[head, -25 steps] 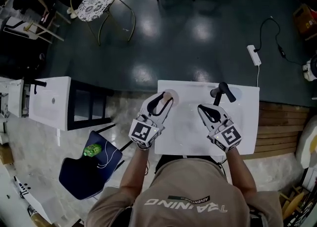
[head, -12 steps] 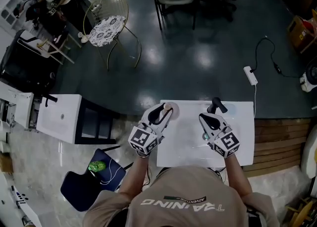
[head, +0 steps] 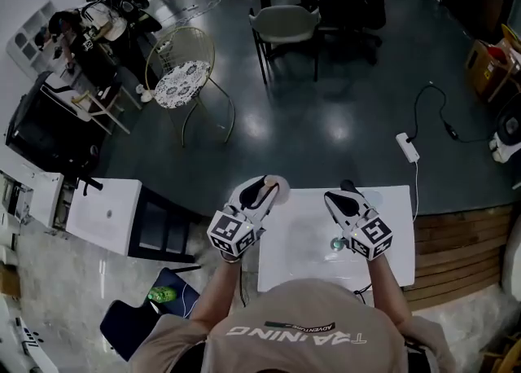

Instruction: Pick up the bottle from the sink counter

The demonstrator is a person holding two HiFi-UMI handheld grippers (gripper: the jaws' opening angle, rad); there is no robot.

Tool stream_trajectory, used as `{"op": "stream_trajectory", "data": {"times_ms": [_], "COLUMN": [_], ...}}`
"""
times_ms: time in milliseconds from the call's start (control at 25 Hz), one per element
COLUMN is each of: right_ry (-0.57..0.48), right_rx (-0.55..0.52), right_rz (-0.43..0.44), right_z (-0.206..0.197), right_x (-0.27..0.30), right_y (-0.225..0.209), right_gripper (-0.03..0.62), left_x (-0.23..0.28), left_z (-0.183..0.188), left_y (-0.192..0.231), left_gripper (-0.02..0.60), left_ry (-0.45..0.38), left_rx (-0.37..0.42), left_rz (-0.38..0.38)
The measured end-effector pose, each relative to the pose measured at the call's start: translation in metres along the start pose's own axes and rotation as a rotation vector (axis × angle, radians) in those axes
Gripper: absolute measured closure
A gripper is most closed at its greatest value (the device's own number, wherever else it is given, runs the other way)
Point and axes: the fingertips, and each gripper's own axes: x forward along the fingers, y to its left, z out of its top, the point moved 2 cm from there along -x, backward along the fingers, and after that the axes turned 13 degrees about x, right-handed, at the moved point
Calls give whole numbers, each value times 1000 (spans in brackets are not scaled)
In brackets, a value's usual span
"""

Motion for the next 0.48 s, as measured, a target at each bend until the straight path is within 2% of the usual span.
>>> {"op": "stream_trajectory", "data": {"times_ms": [240, 480], "right_ry": [-29, -16], "right_rx": [-19, -2], "right_rz": [31, 37], "right_z": [20, 22], "right_x": [-2, -3], "right_y": [3, 2], "right_gripper": [588, 586], "left_x": [1, -3], "left_z": [7, 10], "left_y": [-1, -7], "left_gripper": [453, 454], "left_ry": [-9, -3], "left_rx": [-24, -31], "left_rz": [8, 11]}}
